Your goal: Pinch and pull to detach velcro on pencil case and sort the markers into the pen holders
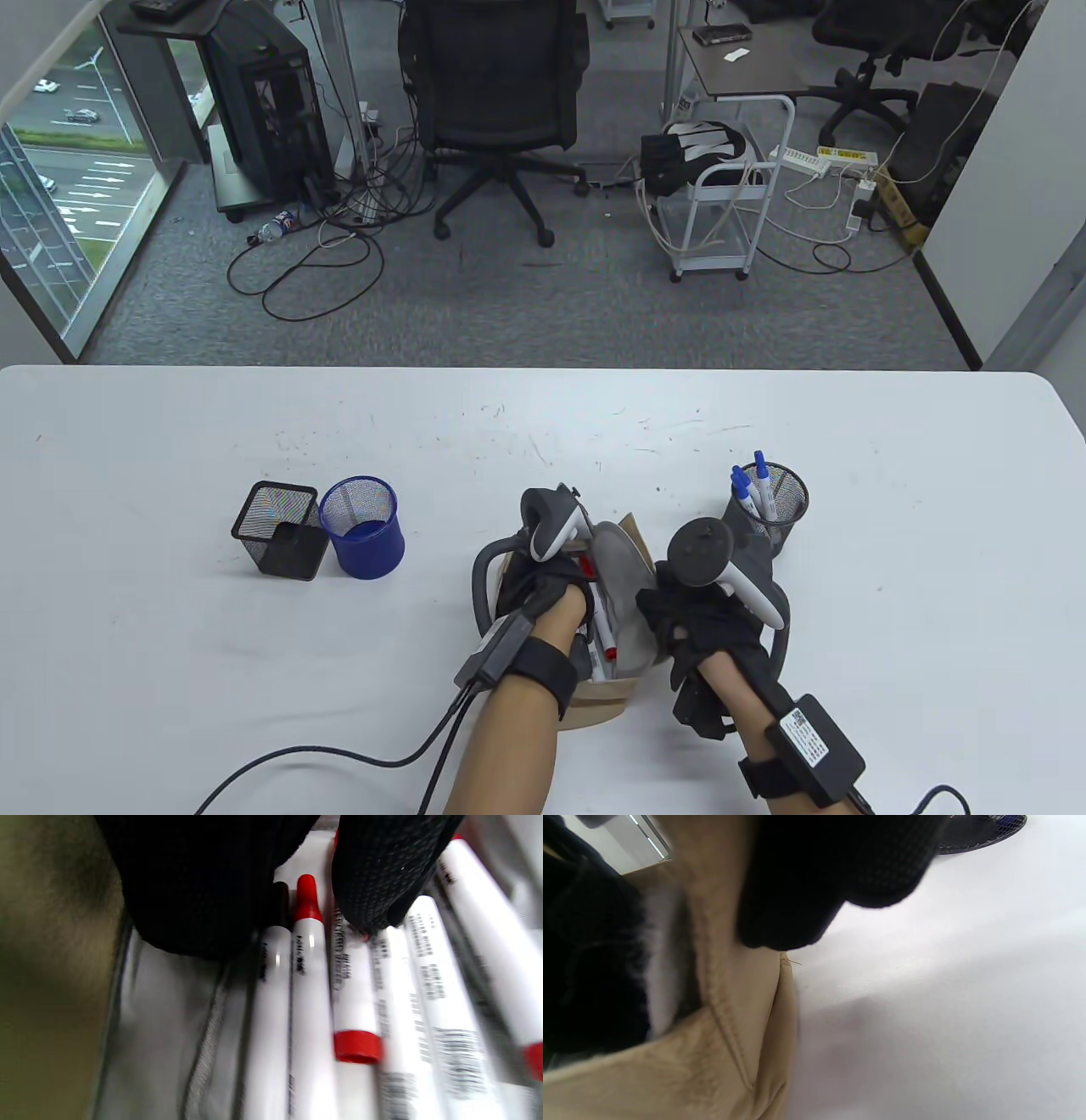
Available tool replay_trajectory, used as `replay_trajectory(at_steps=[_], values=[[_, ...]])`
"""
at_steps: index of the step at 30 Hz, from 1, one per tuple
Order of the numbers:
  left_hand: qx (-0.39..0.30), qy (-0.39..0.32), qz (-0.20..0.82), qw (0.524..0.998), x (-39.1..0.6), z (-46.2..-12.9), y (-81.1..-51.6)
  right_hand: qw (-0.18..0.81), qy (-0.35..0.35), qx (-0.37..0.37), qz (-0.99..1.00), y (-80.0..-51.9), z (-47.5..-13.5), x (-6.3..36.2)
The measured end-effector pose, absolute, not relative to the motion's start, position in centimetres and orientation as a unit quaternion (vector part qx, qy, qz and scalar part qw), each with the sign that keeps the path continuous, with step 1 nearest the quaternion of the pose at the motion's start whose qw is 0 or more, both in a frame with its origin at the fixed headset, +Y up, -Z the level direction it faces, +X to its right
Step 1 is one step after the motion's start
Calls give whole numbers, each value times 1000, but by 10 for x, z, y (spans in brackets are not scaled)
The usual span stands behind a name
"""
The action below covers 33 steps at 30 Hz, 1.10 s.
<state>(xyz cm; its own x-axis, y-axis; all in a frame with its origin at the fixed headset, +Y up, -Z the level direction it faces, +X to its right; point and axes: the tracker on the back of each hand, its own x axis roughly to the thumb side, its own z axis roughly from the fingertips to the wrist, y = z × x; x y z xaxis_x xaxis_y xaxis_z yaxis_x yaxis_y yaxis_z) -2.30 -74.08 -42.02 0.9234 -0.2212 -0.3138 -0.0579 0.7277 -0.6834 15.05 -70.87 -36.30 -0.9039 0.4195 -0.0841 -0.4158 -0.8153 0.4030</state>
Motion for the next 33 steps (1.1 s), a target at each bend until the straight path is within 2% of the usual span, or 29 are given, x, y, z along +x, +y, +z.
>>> replay_trajectory(at_steps=[6,15,19,20,22,26,30,33], values=[[-376,185,6,908,-29,-424,-746,218,210,4,953,-709,-363,150],[-337,156,57,927,-37,-412,-735,214,207,4,955,-709,-363,148],[-270,121,144,944,-50,-407,-698,214,207,2,955,-709,-362,148],[-244,113,172,948,-60,-406,-680,213,206,2,955,-709,-362,148],[-199,103,220,949,-79,-407,-652,212,204,1,956,-709,-362,148],[-99,138,292,941,-143,-408,-593,212,205,1,955,-709,-362,148],[-21,188,289,938,-201,-408,-567,211,204,2,956,-709,-362,147],[10,229,278,933,-232,-407,-565,211,204,2,956,-710,-362,147]])
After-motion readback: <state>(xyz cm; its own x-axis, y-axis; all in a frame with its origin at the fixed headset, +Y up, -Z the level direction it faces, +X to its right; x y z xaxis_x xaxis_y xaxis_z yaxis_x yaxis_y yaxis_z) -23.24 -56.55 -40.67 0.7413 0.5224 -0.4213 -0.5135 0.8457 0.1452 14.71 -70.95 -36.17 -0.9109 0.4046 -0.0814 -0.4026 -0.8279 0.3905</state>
